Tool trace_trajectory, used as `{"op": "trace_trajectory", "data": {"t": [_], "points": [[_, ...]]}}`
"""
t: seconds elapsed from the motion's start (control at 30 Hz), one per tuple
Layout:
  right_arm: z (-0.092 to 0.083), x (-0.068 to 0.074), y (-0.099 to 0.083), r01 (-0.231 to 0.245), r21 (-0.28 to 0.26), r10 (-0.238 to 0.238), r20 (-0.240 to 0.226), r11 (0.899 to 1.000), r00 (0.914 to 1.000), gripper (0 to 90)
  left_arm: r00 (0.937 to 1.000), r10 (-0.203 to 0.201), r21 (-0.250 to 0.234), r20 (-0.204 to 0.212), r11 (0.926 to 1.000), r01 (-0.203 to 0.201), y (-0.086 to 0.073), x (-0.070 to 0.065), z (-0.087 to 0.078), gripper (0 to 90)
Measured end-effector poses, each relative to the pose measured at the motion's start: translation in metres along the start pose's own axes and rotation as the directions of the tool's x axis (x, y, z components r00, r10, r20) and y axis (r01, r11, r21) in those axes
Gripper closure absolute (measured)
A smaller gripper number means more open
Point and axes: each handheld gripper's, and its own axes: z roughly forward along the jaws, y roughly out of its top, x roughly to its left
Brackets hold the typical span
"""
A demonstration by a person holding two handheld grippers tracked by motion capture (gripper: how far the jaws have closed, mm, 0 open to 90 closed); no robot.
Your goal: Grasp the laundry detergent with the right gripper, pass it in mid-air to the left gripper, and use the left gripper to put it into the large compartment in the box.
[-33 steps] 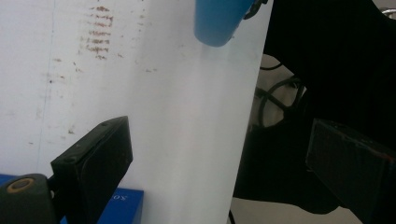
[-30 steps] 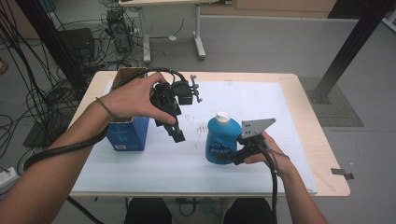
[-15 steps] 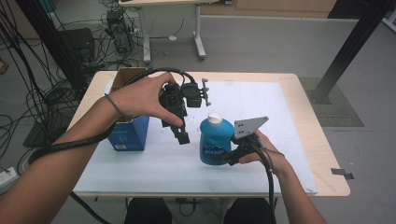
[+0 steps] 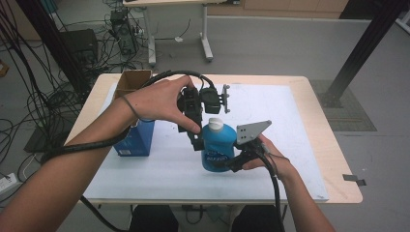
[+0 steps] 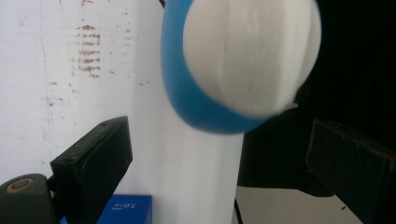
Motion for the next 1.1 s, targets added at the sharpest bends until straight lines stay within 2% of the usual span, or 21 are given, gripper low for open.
{"op": "trace_trajectory", "data": {"t": [0.53,1.1], "points": [[0.011,-0.001,0.006,0.015,0.009,-0.015,-0.014,1.000,0.9998,41.0,0.9994,0.029,0.020,-0.018,0.9994,-0.029,0.020,-0.006,0.006,7.5],[0.011,-0.001,0.007,0.015,0.007,-0.015,-0.013,1.000,0.9998,41.0,0.9994,0.032,0.024,-0.017,0.9992,-0.031,0.023,-0.008,0.008,7.8]]}}
